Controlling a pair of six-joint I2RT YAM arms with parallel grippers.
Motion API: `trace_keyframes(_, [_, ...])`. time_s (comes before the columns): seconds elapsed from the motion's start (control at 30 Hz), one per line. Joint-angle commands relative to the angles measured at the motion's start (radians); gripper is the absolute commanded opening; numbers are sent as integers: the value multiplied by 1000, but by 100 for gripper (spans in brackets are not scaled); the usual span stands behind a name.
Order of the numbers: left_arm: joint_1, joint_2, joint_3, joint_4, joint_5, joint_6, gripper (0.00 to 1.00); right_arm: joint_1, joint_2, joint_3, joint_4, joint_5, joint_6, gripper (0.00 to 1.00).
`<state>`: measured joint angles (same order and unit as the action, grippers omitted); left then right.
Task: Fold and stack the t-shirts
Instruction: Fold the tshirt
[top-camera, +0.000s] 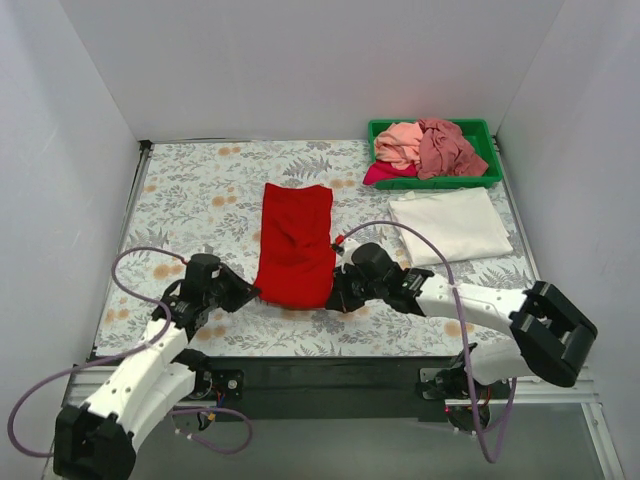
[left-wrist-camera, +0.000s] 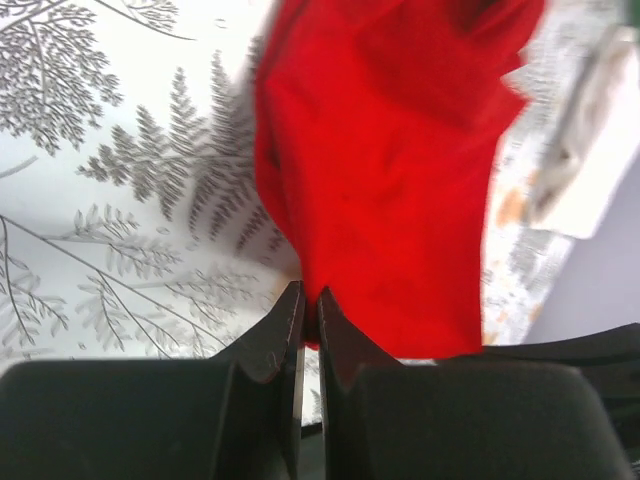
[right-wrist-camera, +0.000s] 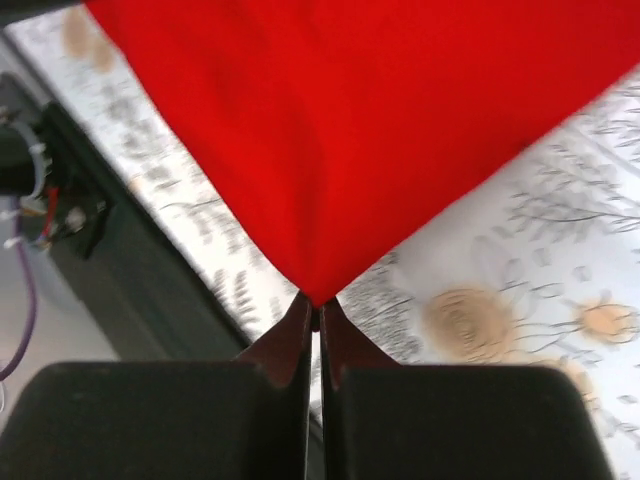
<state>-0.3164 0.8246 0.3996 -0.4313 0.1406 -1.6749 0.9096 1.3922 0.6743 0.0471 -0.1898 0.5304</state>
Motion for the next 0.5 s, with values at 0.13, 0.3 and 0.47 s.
trace_keyframes(0.13, [-15,-268,111,-302,24,-66,0,201,-234,17,-159,119,46,1])
trace_keyframes(0.3, [-15,-354,218,-372,42,-85,0,241,-335,42,-207,154,94,1])
trace_keyframes(0.47, [-15,-326,312,-420,-62,-80,0,239,-381,102,-265,158,88,1])
